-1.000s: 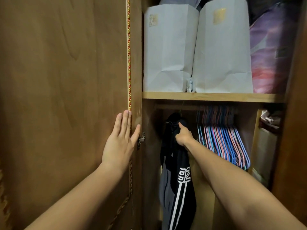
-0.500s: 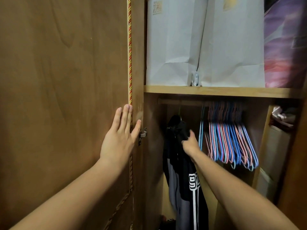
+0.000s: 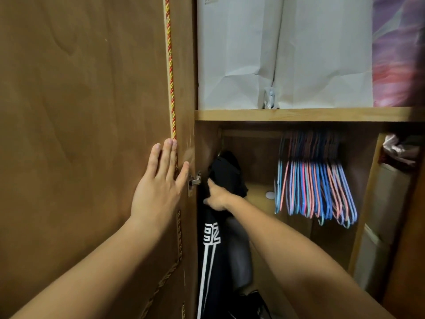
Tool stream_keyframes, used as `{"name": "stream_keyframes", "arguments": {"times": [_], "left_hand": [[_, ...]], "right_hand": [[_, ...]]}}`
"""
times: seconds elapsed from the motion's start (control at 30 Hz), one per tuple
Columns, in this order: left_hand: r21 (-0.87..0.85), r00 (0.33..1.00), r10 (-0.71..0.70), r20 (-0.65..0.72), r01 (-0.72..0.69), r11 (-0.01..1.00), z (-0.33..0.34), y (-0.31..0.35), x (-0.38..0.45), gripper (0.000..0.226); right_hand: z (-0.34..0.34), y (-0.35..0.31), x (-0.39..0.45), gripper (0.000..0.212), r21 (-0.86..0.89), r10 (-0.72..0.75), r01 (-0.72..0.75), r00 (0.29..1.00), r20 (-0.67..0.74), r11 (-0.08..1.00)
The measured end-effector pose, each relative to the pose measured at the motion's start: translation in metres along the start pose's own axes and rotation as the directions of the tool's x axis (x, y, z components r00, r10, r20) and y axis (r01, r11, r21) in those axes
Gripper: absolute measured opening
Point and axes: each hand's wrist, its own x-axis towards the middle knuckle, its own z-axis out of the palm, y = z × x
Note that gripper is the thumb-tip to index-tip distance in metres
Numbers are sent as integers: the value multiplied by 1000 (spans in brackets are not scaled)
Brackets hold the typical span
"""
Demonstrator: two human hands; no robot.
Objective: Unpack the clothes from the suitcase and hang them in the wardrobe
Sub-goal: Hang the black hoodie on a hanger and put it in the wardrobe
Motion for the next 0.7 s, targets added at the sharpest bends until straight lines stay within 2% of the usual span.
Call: {"name": "stream_keyframes", "arguments": {"times": [0.03,0.1,0.17,0.2,0.23,0.3,0.33,0.37,0.4,0.47,0.53,0.57,0.63,0.7], "left_hand": [[-39,1000,-5,11,5,999,-1,2,-2,78],[-258,998,-56,-23,48,965,-3,15,-8,72],[-543,982,-112,-151,13,840,-7,40,-11,65],[-673,968,-150,-200,-25,739,-7,59,-7,60],[-802,971,-164,-173,-43,596,-13,77,-1,54],[-983,991,-95,90,104,153,-31,120,24,44],[-973,974,-21,226,224,-59,-37,141,40,41],[-921,945,53,323,326,-212,-41,162,57,42],[-866,917,121,380,398,-301,-40,183,77,49],[-801,883,211,418,468,-372,-39,218,116,71],[-750,869,238,434,495,-438,-41,243,148,87],[-705,866,252,432,499,-504,-44,252,162,85],[-562,856,302,419,506,-655,-44,269,186,52],[-411,850,366,379,509,-756,-49,283,200,38]], "right_hand": [[-1,6,-15,87,-4,-47,47,999,-22,999],[-6,27,-50,76,20,-119,124,979,-165,992],[-20,62,-84,63,5,-161,172,931,-327,985],[-32,82,-99,58,-8,-152,162,907,-393,987],[-46,103,-112,54,-6,-108,118,881,-460,993],[-78,139,-135,50,24,13,1,806,-592,1000],[-93,152,-144,49,38,64,-52,761,-645,998],[-105,164,-152,48,36,89,-88,727,-680,995],[-114,173,-159,47,31,105,-116,714,-693,993],[-123,185,-167,50,44,134,-142,718,-683,989],[-125,192,-169,55,86,187,-173,735,-652,981],[-126,196,-167,56,117,222,-191,746,-628,975],[-130,201,-158,57,201,284,-204,764,-580,958],[-130,204,-149,54,285,326,-195,771,-547,938]]}}
